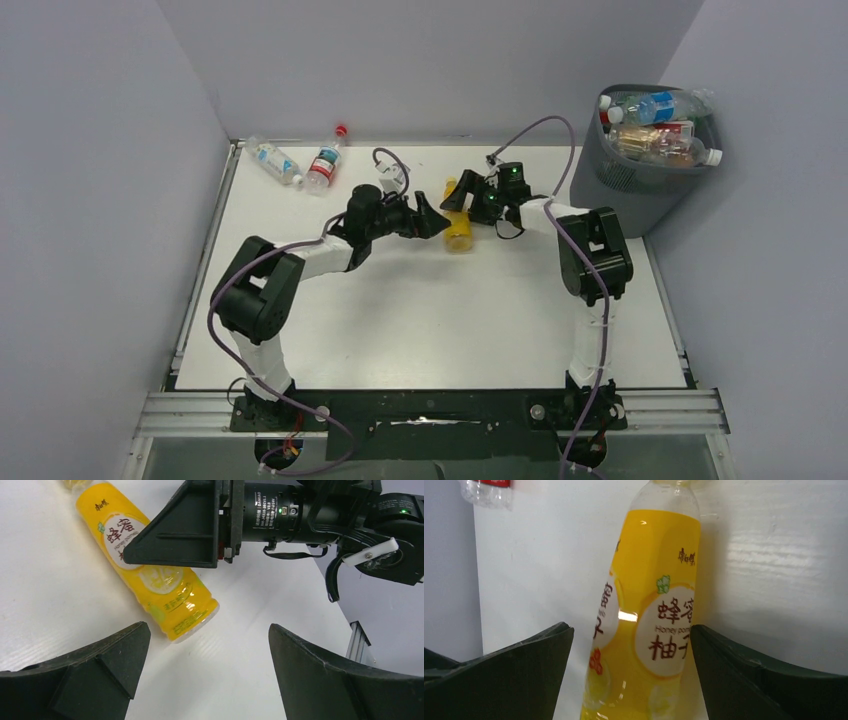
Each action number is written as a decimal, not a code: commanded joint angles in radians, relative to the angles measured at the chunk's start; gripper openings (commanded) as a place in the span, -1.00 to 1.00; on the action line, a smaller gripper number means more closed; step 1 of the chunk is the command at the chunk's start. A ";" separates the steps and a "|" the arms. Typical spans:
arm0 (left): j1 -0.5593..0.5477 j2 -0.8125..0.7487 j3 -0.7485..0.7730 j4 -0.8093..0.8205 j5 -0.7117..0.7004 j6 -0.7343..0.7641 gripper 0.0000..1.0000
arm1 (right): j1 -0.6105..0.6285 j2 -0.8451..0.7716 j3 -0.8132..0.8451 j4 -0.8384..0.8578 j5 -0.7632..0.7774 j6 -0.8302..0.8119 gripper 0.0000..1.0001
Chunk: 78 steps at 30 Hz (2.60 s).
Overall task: Put the plastic bottles in the bin
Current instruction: Adjust the plastic bottle at the center of the board.
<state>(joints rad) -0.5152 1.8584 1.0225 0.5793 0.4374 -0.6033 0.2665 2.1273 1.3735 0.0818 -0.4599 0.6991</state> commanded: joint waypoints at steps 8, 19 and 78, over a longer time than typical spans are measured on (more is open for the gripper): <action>0.006 -0.224 -0.131 -0.044 -0.065 0.010 0.81 | 0.065 -0.184 -0.050 0.086 -0.036 0.042 0.88; 0.147 -0.058 0.125 -0.295 -0.150 0.323 0.81 | 0.040 -0.440 0.045 -0.292 0.246 -0.141 0.78; 0.156 0.242 0.507 -0.590 -0.127 0.606 0.87 | 0.099 -0.275 0.194 -0.376 0.236 -0.179 0.49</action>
<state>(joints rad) -0.3183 2.1815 1.5585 -0.0486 0.3706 0.0078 0.3565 2.0254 1.4532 -0.1593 -0.3698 0.6174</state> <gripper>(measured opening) 0.934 0.746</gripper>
